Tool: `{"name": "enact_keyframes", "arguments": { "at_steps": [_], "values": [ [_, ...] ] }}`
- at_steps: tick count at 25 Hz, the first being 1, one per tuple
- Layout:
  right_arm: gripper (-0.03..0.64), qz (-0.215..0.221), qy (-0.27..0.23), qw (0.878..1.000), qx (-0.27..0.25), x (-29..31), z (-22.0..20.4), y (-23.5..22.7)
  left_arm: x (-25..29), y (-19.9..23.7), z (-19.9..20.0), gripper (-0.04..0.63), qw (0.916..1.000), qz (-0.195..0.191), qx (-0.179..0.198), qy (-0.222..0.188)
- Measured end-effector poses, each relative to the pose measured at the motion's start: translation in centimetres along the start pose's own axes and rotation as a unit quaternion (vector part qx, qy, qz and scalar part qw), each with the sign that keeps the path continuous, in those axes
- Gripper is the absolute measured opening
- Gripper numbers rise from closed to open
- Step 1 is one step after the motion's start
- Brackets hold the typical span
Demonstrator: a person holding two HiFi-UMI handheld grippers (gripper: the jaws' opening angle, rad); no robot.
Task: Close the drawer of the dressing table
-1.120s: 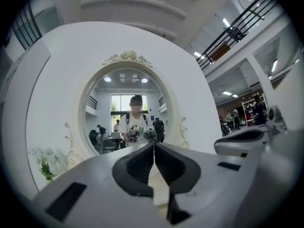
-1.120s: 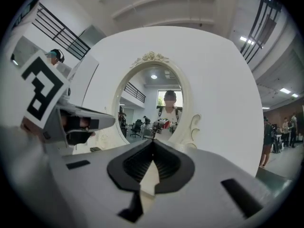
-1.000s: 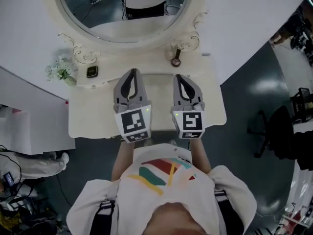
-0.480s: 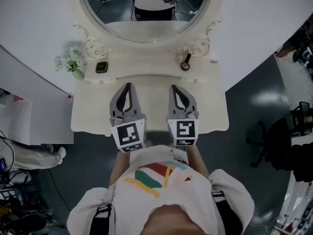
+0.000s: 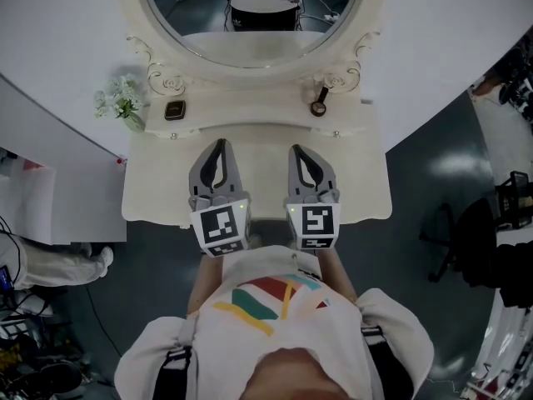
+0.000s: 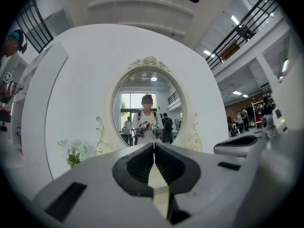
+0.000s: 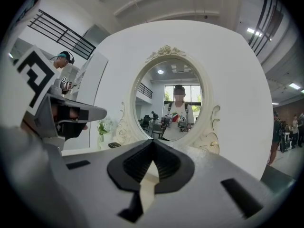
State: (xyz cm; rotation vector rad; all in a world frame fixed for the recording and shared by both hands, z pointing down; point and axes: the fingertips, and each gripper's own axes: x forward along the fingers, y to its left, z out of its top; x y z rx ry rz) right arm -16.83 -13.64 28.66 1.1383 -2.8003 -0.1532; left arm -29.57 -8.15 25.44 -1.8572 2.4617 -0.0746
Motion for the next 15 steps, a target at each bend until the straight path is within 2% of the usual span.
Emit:
{"name": "enact_keyframes", "arguments": {
  "at_steps": [15],
  "values": [
    [0.000,0.004,0.005,1.000,0.012,-0.44,-0.03,-0.33,0.04,-0.92,-0.54,0.011,0.9999,-0.008,0.000,0.009]
  ]
}}
